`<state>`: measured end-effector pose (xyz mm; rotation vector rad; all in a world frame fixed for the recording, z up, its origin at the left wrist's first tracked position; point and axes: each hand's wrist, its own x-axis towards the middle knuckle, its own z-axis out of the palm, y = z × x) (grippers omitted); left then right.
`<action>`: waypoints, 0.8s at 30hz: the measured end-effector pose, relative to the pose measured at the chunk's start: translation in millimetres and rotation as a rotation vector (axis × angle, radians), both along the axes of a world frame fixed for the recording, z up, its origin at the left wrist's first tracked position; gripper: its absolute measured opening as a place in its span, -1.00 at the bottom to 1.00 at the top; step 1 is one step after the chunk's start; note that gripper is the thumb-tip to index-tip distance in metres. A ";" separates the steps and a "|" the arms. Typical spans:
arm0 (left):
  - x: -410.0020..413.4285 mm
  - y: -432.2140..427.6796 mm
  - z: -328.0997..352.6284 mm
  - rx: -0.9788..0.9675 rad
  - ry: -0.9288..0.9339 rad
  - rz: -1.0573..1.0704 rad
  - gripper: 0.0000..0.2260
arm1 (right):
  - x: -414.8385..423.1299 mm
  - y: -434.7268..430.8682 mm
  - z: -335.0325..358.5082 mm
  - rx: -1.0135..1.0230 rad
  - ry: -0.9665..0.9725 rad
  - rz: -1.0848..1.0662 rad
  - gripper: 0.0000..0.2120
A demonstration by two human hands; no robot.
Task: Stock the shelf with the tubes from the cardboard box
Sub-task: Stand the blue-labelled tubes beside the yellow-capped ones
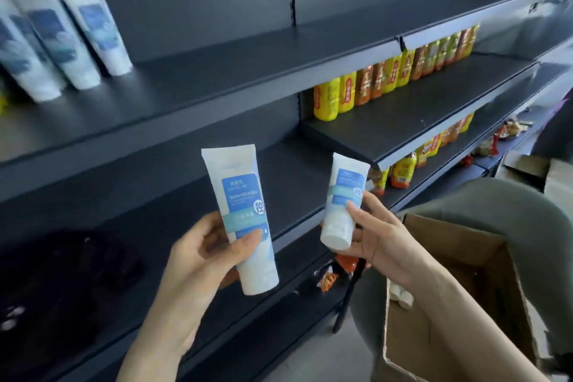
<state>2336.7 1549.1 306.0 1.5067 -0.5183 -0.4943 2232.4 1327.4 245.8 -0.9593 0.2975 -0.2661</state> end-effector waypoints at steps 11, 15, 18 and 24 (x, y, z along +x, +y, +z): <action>-4.3 114.9 91.9 -0.151 -0.181 0.228 -0.50 | 28.5 89.8 94.2 -0.236 -0.135 0.138 -0.17; -5.8 162.2 114.5 -0.185 -0.234 0.375 -0.47 | 57.1 112.4 121.8 -0.278 -0.197 0.188 -0.15; -6.9 189.8 127.5 -0.199 -0.302 0.482 -0.35 | 80.4 130.2 137.2 -0.299 -0.258 0.248 -0.17; -1.7 203.7 145.6 -0.245 -0.357 0.613 -0.32 | 120.5 155.6 149.2 -0.303 -0.326 0.322 -0.46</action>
